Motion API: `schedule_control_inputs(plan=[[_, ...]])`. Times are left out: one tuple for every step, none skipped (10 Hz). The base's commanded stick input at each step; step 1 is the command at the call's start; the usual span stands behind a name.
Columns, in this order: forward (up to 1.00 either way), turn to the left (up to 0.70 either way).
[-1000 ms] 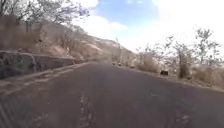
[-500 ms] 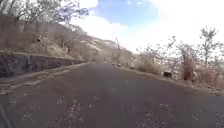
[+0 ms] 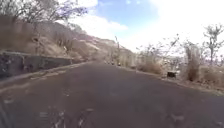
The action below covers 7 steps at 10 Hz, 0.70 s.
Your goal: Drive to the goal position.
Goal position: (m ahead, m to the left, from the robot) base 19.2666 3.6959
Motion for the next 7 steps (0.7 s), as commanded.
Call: schedule_control_inputs(plan=[[0.7, 0.0], [0.7, 0.0], [0.7, 0.0], [0.7, 0.0], [0.7, 0.0], [0.7, 0.02], [0.7, 0.02]])
